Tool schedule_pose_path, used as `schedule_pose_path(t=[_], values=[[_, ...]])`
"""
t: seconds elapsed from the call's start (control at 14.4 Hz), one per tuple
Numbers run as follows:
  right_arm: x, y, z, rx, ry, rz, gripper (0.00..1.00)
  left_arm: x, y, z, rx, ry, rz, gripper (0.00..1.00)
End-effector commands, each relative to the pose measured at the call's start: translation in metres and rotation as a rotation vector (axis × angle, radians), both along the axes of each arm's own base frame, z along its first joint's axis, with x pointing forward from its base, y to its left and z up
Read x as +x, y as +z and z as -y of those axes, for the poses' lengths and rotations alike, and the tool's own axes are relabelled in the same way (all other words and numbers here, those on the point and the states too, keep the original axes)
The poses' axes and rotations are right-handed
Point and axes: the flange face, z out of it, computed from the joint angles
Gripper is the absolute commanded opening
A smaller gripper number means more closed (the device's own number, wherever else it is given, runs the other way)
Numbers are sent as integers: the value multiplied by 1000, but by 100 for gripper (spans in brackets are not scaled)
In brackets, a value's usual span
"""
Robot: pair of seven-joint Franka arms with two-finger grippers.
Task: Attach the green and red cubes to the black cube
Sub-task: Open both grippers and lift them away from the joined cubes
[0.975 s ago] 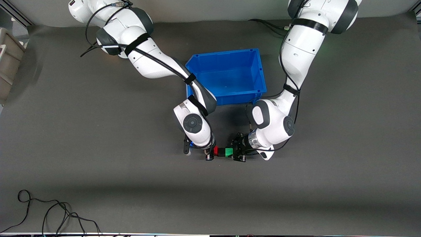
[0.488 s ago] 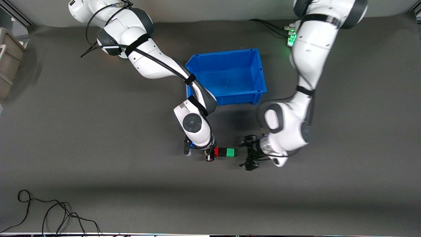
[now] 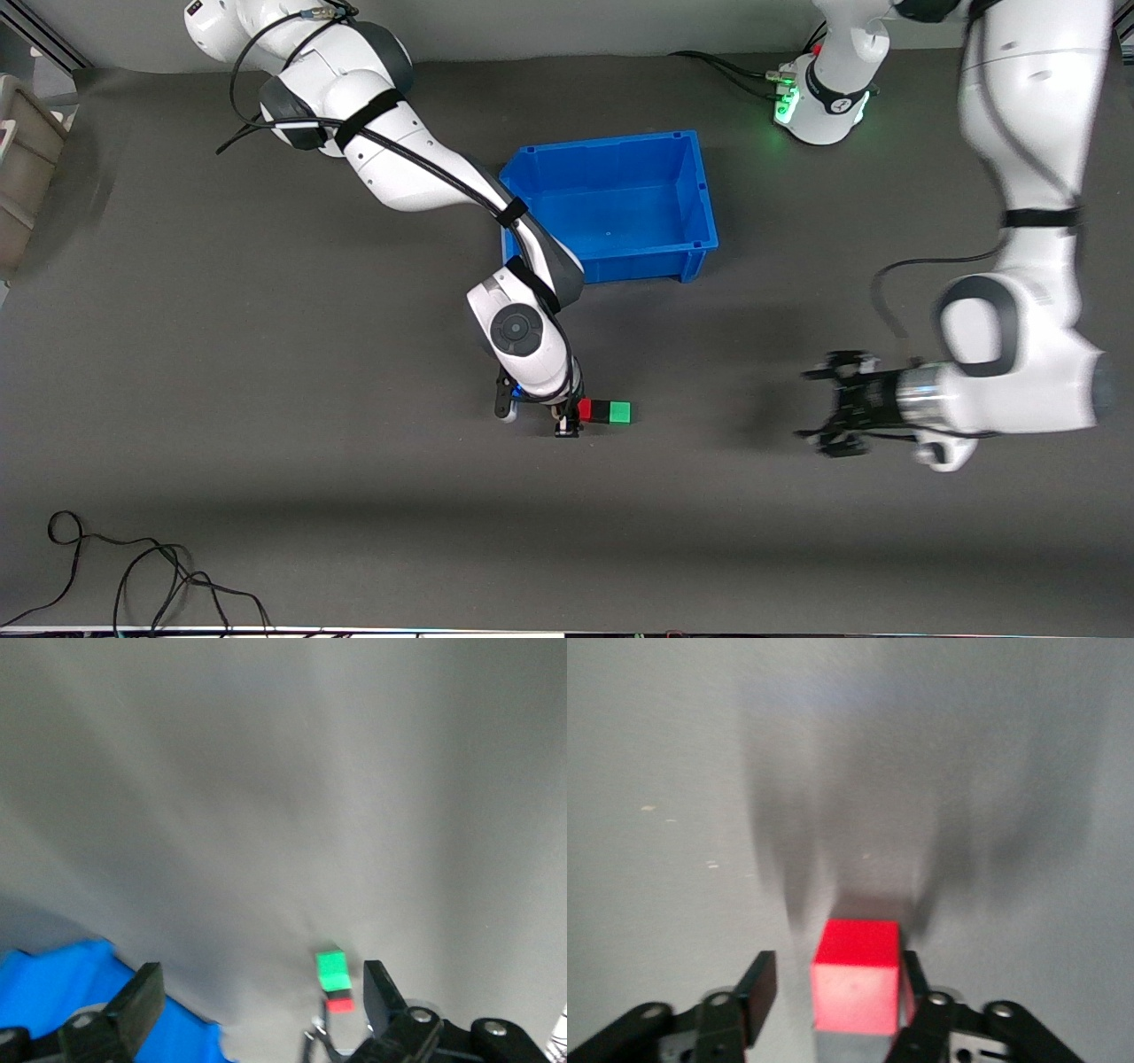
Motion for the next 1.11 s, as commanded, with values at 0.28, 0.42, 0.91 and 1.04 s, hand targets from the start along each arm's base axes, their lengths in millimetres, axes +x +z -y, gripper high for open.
schedule_pose_path(t=[0.28,0.42,0.91,1.04], values=[[8,221,80,-67,267,-112,99,-45,111,-107,68,-352,149,100],[-2,298,125,-79,427,-111,99,-61,145,-116,113,-480,163,100],[-47,414,354,-52,1171,-168,98,-105,262,-46,308,-1126,282,100],[-53,417,409,-53,1314,-142,97,-111,273,-33,332,-1156,297,100]])
